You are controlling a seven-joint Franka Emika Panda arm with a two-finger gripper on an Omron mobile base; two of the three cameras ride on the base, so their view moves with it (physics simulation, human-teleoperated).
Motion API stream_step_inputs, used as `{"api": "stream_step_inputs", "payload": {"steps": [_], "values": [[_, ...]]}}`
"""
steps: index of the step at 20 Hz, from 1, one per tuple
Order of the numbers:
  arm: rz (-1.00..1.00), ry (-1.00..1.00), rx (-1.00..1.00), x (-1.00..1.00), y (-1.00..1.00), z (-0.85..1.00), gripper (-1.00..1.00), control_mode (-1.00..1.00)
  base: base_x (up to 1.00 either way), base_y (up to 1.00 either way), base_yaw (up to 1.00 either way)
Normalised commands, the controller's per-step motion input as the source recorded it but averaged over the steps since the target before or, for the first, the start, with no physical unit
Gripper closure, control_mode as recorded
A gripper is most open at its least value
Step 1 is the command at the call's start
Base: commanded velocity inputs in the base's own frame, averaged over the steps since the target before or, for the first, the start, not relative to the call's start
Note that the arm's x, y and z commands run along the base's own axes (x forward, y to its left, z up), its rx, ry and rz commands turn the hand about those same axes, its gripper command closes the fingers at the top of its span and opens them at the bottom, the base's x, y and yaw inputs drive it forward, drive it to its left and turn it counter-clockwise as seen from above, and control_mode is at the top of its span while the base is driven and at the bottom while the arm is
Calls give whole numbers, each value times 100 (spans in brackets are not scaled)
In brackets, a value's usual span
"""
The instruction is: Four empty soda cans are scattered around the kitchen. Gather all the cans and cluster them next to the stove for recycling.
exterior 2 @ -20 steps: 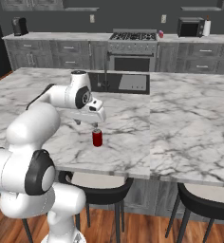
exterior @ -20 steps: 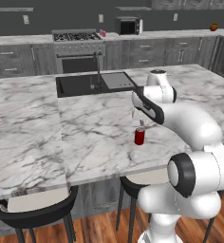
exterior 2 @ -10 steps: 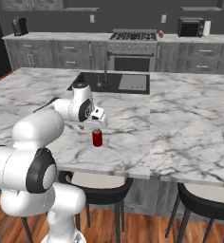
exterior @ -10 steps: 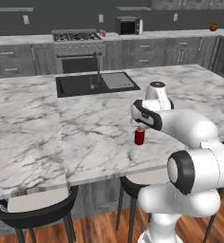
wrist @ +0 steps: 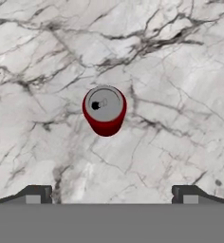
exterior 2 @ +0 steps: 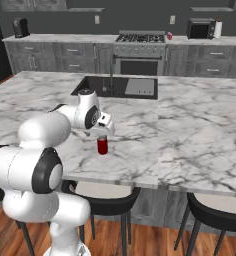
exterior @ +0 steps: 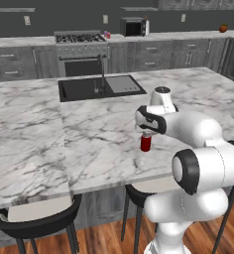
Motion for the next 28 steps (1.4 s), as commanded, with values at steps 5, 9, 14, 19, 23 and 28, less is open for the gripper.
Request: {"api": "stream_step_inputs", "payload": {"steps": [5, 9, 14, 19, 23, 28], "values": [[0, 0, 0, 18, 0, -25, -100, -100, 0, 0, 0], [0, 2, 0, 16, 7, -15, -100, -100, 0, 0, 0], [0, 2, 0, 11, 2, -4, -100, -100, 0, 0, 0], [0, 0, 0, 11, 0, -1, -100, -100, 0, 0, 0], [0, 0, 0, 1, 0, -14, -100, -100, 0, 0, 0], [0, 0, 0, 11, 0, -26, -100, -100, 0, 0, 0]]}}
